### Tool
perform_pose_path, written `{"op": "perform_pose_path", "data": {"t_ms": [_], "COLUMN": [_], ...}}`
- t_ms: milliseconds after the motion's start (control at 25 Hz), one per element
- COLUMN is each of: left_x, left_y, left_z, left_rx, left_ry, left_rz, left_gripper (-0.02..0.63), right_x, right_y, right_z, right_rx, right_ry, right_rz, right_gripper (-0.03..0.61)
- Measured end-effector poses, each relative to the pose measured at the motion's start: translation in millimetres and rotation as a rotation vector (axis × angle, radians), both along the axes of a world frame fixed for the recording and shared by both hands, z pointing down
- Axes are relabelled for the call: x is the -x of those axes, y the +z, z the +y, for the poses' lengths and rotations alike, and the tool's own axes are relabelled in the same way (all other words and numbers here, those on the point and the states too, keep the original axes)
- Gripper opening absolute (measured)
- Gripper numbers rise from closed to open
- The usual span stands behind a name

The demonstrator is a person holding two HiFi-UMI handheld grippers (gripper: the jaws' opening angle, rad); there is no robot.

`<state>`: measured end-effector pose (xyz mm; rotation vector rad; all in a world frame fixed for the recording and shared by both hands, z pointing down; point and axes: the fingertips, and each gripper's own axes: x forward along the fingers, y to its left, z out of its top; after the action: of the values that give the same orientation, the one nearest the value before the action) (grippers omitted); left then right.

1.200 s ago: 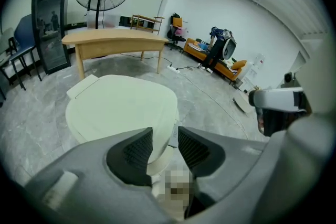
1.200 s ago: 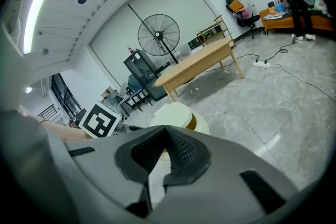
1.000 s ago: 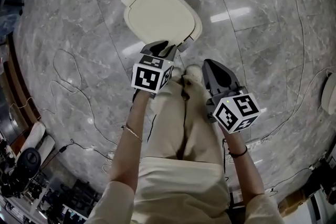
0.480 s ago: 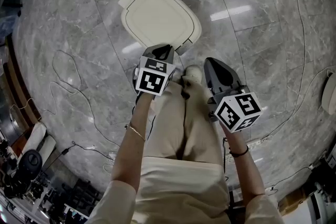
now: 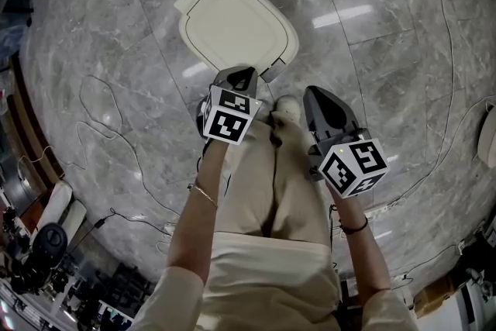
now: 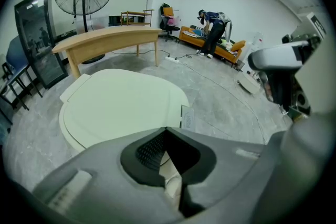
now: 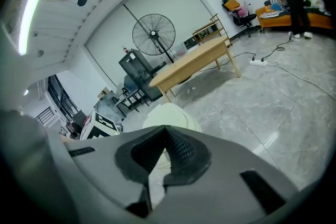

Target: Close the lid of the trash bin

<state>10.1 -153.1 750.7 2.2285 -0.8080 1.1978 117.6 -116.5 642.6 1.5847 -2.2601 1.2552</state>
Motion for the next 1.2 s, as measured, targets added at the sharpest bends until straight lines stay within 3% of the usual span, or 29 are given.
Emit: {"op": "perform_pose_path", "data": {"t_ms": [520,800,1200], "left_x": [-1,-4,7], "left_y": [-4,-55,-142], "left_z": [-3,-7,-3], "left_rx": [-0.032,-0.112,-0.205], "left_ry": [-0.028,-0.118,-0.177], "left_rz": [0.005,0.118,0.199], "left_gripper": [0.023,0.023,0.023], "right_x": [-7,-4,15], "right_y": [-13,-47,-107], "right_z": [-1,-7,-17], "right_rx": [-0.017,-0.048,-0.113], "right_ry": [0.001,-0.021,-0.129], "right_rz": [0.011,0.017,0.076], "right_gripper": [0.005,0.005,0.005]}}
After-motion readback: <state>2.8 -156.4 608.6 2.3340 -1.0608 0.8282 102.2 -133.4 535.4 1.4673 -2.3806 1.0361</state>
